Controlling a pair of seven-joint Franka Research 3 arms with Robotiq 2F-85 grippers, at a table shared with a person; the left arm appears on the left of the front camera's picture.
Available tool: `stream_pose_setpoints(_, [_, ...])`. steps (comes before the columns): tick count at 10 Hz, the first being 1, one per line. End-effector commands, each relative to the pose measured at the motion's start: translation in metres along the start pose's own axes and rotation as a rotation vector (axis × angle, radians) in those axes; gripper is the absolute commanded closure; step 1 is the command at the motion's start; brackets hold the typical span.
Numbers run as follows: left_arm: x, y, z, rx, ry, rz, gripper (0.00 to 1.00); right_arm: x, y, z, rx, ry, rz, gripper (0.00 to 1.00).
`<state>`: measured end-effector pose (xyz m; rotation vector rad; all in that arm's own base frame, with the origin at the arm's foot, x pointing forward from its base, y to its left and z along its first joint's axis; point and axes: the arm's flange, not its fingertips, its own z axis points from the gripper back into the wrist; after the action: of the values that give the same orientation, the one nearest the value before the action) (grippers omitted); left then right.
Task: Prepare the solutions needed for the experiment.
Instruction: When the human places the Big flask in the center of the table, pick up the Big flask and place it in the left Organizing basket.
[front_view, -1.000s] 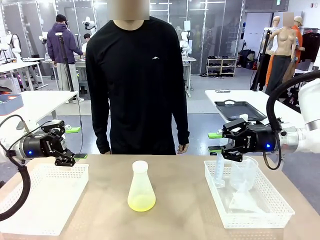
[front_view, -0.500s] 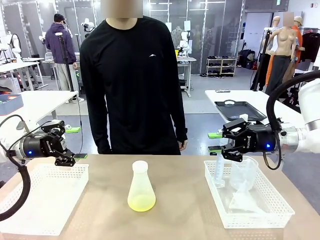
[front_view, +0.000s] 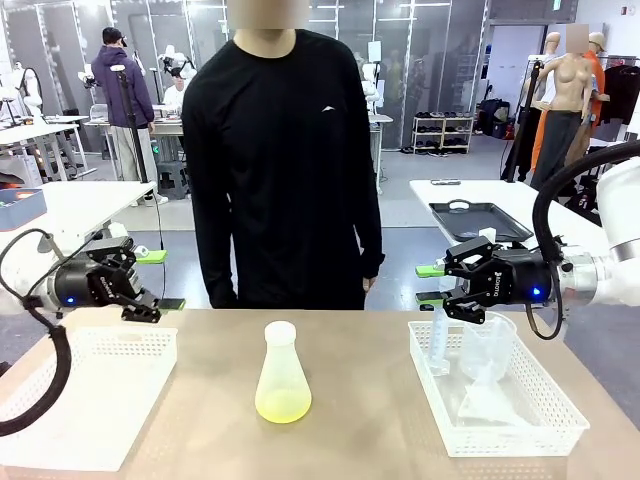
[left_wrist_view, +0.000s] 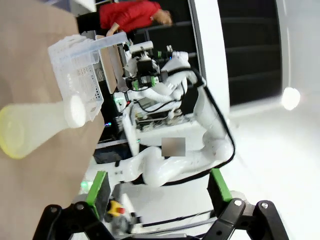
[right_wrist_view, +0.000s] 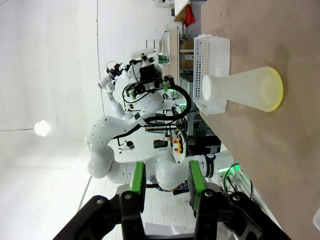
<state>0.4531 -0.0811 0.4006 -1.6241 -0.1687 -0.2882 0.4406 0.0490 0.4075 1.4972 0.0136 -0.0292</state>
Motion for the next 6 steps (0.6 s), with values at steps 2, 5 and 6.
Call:
stream_pose_setpoints(2, [-0.001, -0.023, -0.027, 0.073, 0.125, -0.496, 0.0, -0.002, 0.001, 0.0, -0.002, 0.004, 0.003, 0.55])
stream_pose_setpoints(5, [0.01, -0.03, -0.04, 0.078, 0.256, -0.765, 0.0, -0.002, 0.001, 0.0, -0.002, 0.004, 0.003, 0.55])
stream_pose_setpoints(6, [0.016, -0.029, -0.04, 0.108, 0.261, -0.756, 0.0, -0.002, 0.001, 0.0, -0.002, 0.004, 0.003, 0.55])
